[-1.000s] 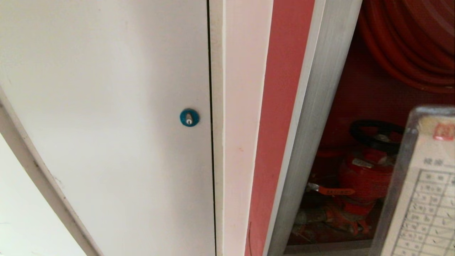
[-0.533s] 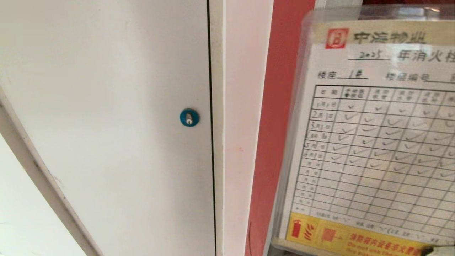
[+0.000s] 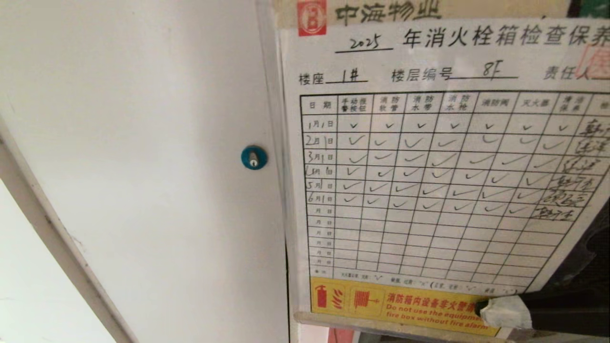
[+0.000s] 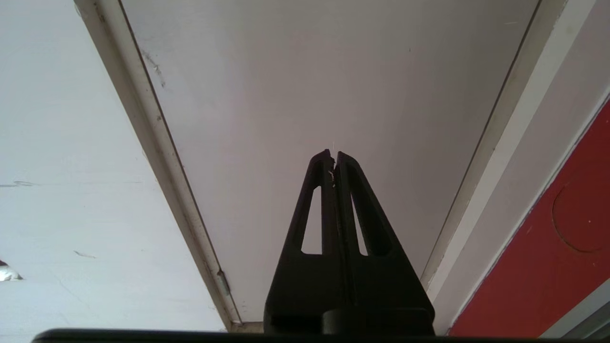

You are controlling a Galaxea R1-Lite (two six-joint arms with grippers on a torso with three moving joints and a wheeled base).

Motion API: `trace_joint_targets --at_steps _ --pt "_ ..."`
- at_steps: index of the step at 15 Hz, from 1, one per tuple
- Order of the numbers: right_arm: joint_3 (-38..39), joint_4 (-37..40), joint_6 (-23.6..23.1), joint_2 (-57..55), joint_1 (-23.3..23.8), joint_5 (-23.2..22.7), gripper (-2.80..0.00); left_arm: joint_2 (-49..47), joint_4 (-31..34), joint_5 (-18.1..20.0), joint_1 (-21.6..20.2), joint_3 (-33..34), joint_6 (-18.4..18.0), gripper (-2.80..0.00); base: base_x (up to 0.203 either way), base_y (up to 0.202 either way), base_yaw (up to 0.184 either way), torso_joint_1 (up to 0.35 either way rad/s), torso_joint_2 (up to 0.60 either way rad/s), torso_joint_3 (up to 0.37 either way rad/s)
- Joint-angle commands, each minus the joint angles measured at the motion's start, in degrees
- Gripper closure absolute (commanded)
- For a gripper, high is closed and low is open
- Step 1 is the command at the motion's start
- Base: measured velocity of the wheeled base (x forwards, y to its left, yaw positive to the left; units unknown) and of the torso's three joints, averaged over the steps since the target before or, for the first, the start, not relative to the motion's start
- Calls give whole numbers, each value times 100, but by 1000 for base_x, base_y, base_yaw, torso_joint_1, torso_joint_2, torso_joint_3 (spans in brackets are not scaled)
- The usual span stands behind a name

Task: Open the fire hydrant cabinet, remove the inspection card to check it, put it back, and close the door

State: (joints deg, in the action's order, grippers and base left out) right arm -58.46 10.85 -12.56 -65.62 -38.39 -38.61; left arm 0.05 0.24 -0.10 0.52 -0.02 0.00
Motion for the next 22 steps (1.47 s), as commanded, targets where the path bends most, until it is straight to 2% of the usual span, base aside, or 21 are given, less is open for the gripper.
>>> trace_joint_targets --at_steps 1,5,17,22 --pt "-116 8 -1 -241 -57 -24 0 -5 2 1 0 -1 0 0 0 0 0 0 0 0" --pt "-353 5 208 -409 -372 -18 0 -5 2 1 0 2 0 0 0 0 0 0 0 0" --pt "-433 14 543 -419 -622 -33 0 -5 2 -6 0 2 0 0 0 0 0 0 0 0" --pt "-309 5 1275 -417 -767 -58 0 -5 2 1 0 -1 0 0 0 0 0 0 0 0"
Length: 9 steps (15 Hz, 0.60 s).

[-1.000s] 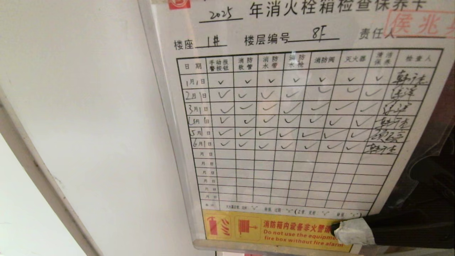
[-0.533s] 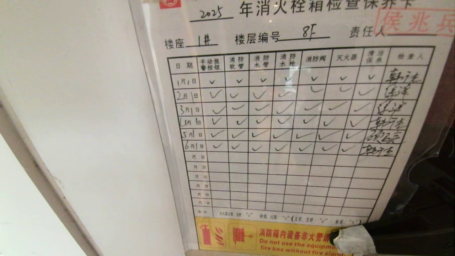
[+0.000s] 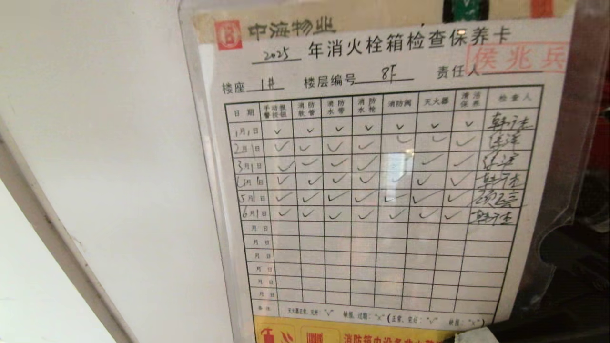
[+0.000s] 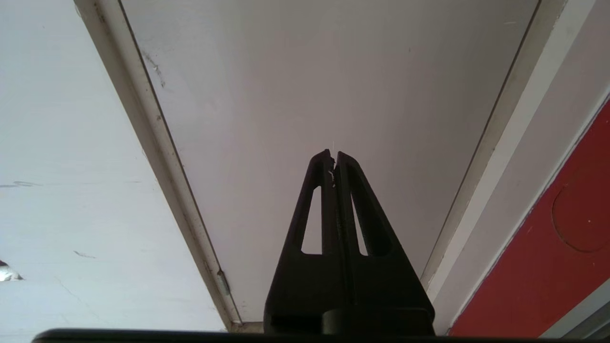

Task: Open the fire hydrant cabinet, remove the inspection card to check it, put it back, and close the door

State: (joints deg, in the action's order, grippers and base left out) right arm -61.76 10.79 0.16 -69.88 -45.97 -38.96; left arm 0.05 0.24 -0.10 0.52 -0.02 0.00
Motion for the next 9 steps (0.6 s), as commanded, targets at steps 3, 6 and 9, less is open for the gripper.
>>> trace_joint_targets --at_steps 3,6,9 --pt "322 -149 123 50 -8 -49 0 -5 2 1 0 2 0 0 0 0 0 0 0 0" --pt "569 -396 307 153 -8 -42 0 -5 2 1 0 2 0 0 0 0 0 0 0 0" --pt "774 -411 302 183 -8 -47 0 -5 2 1 0 2 0 0 0 0 0 0 0 0"
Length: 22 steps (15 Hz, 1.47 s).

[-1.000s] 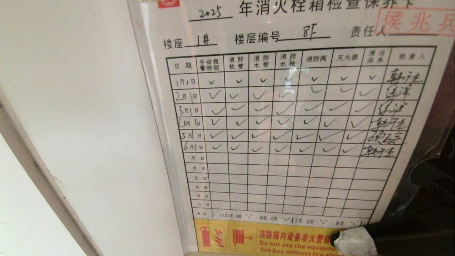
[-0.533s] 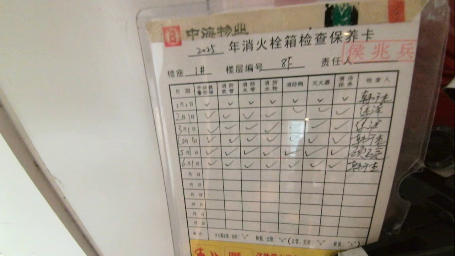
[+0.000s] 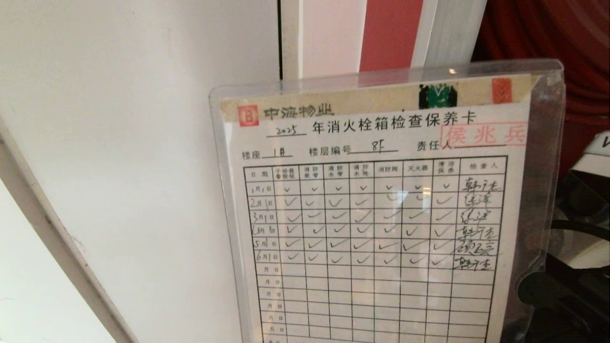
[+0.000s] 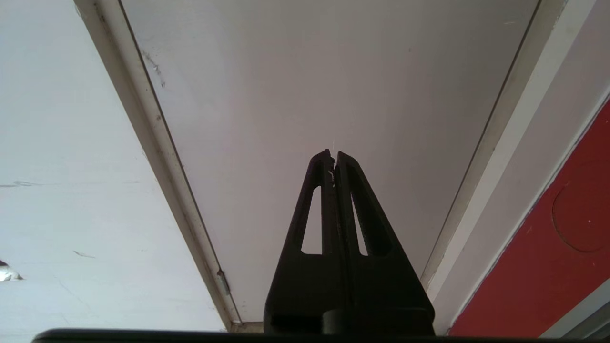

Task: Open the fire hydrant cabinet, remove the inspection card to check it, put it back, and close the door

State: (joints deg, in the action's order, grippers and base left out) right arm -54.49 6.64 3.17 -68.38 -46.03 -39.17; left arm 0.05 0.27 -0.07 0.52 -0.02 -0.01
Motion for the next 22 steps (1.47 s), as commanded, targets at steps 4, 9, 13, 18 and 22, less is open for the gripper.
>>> trace_joint_targets --at_steps 4,9,13,18,22 --pt "96 4 -1 52 -2 -21 0 -5 0 -1 0 2 1 0 0 0 0 0 0 0" --pt "105 4 8 96 -2 -21 0 -5 0 -1 0 -3 1 0 0 0 0 0 0 0" --pt "216 18 37 350 5 -19 0 -5 0 -1 0 2 1 0 0 0 0 0 0 0" --pt "492 29 814 1477 39 573 0 -5 0 -1 0 2 1 0 0 0 0 0 0 0" --pt "731 182 1779 2674 41 1518 0 -5 0 -1 0 2 1 0 0 0 0 0 0 0"
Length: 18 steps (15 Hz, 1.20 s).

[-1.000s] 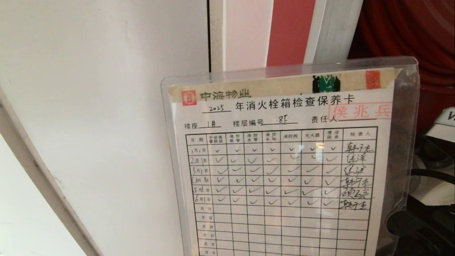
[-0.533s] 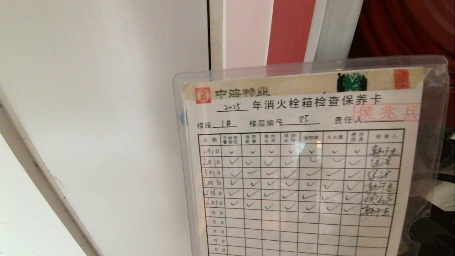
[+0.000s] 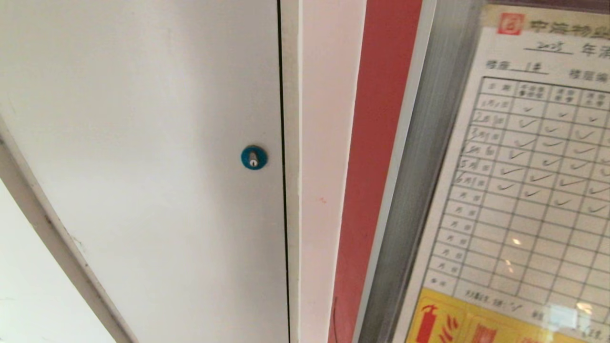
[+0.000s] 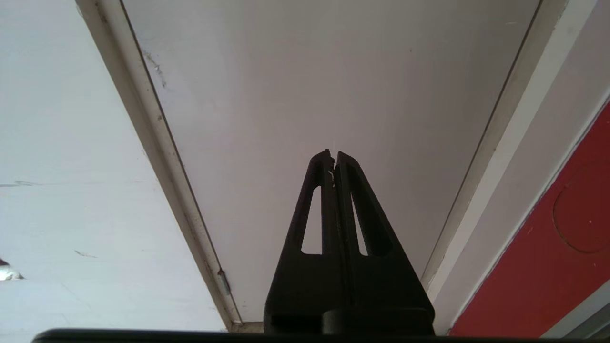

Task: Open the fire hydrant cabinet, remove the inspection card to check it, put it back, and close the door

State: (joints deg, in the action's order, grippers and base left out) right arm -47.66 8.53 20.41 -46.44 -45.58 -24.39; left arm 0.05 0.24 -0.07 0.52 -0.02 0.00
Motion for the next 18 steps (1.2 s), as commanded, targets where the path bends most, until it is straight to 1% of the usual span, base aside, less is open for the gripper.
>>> trace_joint_targets --at_steps 1,2,3,4,6,8,9,10,11,15,17,18 --pt "62 133 433 717 -2 239 0 -14 2 -4 0 2 0 0 0 0 0 0 0 0" --pt "46 253 1020 895 2 415 0 -5 2 -1 0 2 0 0 0 0 0 0 0 0" --pt "25 325 1529 1053 4 693 0 -5 2 -1 0 2 0 0 0 0 0 0 0 0" --pt "22 371 1813 1150 5 1072 0 -5 2 -3 0 -6 0 0 0 0 0 0 0 0" --pt "35 387 2166 1205 5 1867 0 -5 2 -1 0 0 0 0 0 0 0 0 0 0" --pt "-182 409 2614 1083 5 2664 0 -5 2 -1 0 2 0 0 0 0 0 0 0 0" --pt "-249 498 2818 969 15 2974 0 -5 2 -1 0 -5 0 0 0 0 0 0 0 0" --pt "-340 670 3023 856 92 3132 0 -5 2 -1 0 2 0 0 0 0 0 0 0 0" --pt "-403 820 3227 770 198 3156 0 -5 2 -1 0 2 0 0 0 0 0 0 0 0" --pt "-464 1038 3597 613 397 3133 0 -5 2 -1 0 2 0 0 0 0 0 0 0 0" --pt "-575 1326 3700 512 525 3127 0 -5 2 -4 0 2 0 0 0 0 0 0 0 0" --pt "-687 1485 3870 452 594 3110 0 -5 2 -1 0 0 0 0 0 0 0 0 0 0"
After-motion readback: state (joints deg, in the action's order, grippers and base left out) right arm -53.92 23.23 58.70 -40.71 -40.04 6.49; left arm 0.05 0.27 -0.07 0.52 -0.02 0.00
